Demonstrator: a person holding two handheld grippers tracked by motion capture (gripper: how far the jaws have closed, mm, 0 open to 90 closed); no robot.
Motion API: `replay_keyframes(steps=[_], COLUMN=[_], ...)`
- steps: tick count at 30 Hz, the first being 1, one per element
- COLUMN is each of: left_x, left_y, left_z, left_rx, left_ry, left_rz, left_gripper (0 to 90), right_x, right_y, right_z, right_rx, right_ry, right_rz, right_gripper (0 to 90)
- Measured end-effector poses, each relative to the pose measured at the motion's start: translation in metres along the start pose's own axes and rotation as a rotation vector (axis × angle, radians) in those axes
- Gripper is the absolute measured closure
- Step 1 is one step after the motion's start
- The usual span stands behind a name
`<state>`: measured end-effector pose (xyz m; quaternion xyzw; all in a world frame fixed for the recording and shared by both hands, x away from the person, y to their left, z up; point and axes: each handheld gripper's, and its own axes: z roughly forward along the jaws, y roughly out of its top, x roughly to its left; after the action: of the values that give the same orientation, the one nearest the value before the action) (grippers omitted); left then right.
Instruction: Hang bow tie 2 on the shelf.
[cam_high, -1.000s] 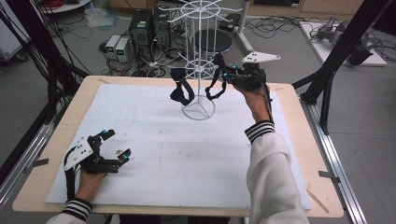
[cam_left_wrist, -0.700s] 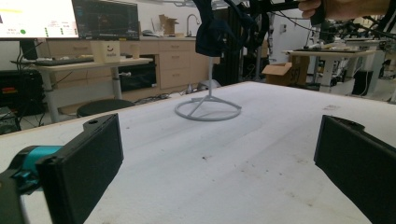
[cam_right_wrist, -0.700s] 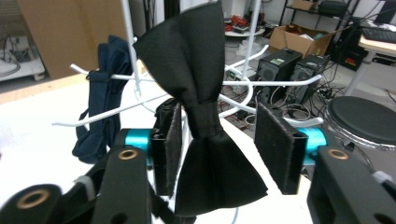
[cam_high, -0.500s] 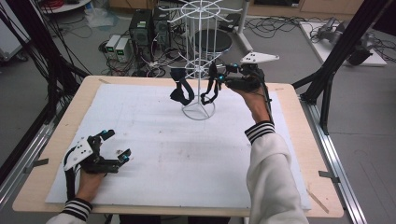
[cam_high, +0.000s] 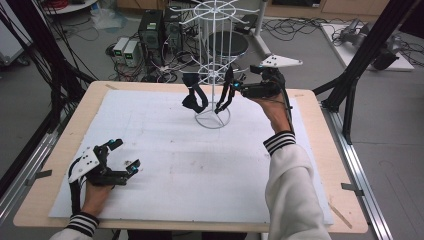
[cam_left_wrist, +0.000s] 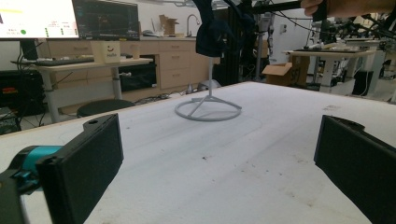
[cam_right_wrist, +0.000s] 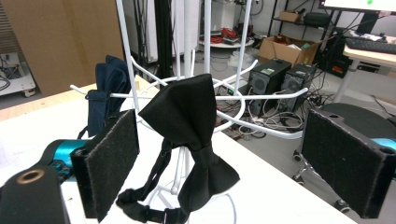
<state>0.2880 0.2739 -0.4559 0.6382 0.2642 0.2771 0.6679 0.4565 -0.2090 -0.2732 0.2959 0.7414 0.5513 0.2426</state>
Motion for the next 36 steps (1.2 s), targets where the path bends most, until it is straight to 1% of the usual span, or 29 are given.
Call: replay_keyframes(steps=[2,4,5,8,10,12,15,17,18,19,21,23,26,28,29,32,34,36], left_x=[0.000,0.000,0.000,0.001,0.001,0.000,0.000,0.001,0.001,0.000,0.000,0.000,0.000,0.000,0.000,0.000,0.000,0.000], left_y=[0.000,0.000,0.000,0.000,0.000,0.000,0.000,0.000,0.000,0.000,0.000,0.000,0.000,0.000,0.000,0.000,0.000,0.000], left_z=[0.000,0.000,-0.001,-0.001,-0.001,-0.001,-0.001,-0.001,-0.001,-0.001,-0.001,-0.001,-0.001,-0.001,-0.001,-0.001,-0.001,-0.001], left_rx=[0.001,0.002,0.002,0.001,0.001,0.001,0.001,0.000,0.001,0.001,0.000,-0.001,-0.004,-0.006,-0.006,-0.006,-0.007,-0.006], left_ry=[-0.001,-0.002,-0.002,-0.001,0.000,-0.001,0.001,0.001,0.002,0.004,0.002,0.003,0.006,0.009,0.007,0.008,0.009,0.009], left_rz=[0.000,0.002,0.002,0.004,0.004,0.002,0.005,0.004,0.004,0.003,0.005,0.005,0.005,0.004,0.005,0.005,0.003,0.003], left_gripper=[1.8,1.8,1.8,1.8,1.8,1.8,1.8,1.8,1.8,1.8,1.8,1.8,1.8,1.8,1.8,1.8,1.7,1.7], right_x=[0.001,0.002,0.003,0.004,0.005,0.008,0.013,0.017,0.019,0.021,0.025,0.027,0.030,0.031,0.032,0.034,0.037,0.040], right_y=[0.001,0.001,0.002,0.001,0.000,0.001,0.006,0.009,0.010,0.009,0.005,0.002,-0.005,-0.010,-0.013,-0.022,-0.029,-0.037], right_z=[-0.001,-0.002,-0.003,-0.006,-0.009,-0.013,-0.021,-0.027,-0.030,-0.034,-0.040,-0.046,-0.056,-0.061,-0.065,-0.074,-0.080,-0.086], right_rx=[0.002,0.001,-0.004,-0.012,0.007,0.011,0.005,-0.001,-0.007,-0.029,-0.044,-0.030,-0.057,-0.050,-0.052,-0.059,-0.070,-0.070], right_ry=[0.003,-0.003,-0.003,-0.004,0.002,0.007,0.011,0.008,0.008,-0.002,0.000,-0.002,-0.019,-0.025,-0.039,-0.048,-0.057,-0.069], right_rz=[0.010,0.001,0.009,0.009,0.020,0.020,0.017,0.006,0.003,-0.006,-0.002,0.001,0.001,0.008,0.008,0.024,0.020,0.017], right_gripper=[9.5,9.5,9.5,9.4,9.4,9.5,9.4,9.4,9.5,9.4,9.5,9.5,9.5,9.5,9.5,9.5,9.4,9.4])
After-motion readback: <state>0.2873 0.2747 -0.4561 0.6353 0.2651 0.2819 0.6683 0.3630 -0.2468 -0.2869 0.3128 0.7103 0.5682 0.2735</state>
